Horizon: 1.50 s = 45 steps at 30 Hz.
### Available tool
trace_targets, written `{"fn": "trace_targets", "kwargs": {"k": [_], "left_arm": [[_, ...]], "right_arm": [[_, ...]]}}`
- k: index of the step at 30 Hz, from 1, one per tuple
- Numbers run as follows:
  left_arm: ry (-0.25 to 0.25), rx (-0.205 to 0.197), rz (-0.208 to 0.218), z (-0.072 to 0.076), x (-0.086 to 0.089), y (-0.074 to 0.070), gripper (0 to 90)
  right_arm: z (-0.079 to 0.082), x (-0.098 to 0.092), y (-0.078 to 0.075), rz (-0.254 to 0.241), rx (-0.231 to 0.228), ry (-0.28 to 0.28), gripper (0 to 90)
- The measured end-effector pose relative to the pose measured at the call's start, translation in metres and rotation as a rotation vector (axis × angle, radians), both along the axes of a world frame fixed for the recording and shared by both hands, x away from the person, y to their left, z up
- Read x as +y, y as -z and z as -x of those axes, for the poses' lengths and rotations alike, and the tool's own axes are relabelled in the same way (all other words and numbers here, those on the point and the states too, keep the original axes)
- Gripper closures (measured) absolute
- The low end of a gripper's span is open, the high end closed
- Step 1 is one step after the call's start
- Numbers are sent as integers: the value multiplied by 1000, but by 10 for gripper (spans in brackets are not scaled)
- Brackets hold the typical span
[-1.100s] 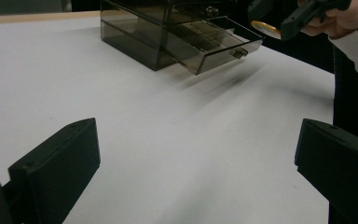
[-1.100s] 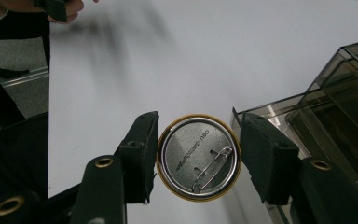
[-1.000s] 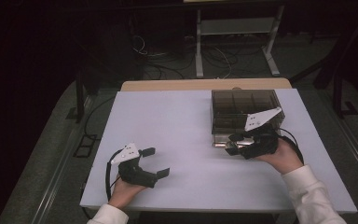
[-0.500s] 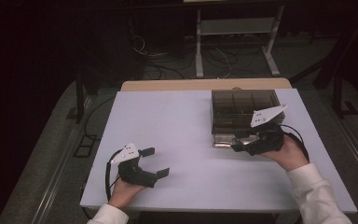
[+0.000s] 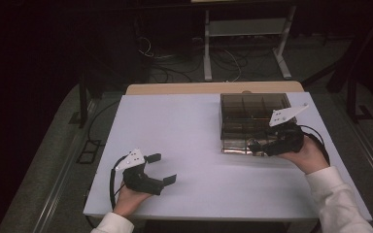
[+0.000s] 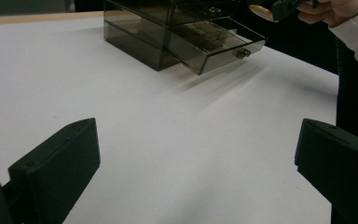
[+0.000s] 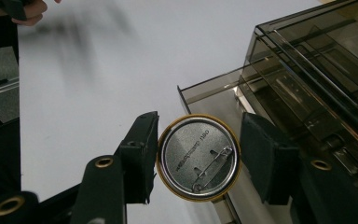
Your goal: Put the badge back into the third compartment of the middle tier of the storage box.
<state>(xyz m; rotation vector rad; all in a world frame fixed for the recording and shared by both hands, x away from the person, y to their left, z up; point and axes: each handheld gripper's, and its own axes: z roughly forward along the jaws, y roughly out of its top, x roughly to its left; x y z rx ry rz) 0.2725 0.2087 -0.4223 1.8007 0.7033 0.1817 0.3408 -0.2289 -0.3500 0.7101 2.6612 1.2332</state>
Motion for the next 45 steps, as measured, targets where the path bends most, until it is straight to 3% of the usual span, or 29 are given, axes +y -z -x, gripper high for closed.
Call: {"fn": "trace_targets", "kwargs": {"k": [45], "left_arm": [[-3, 0, 1, 0, 0, 0, 0]], "right_arm": [[-17, -54, 6, 4, 25, 147, 468]]}}
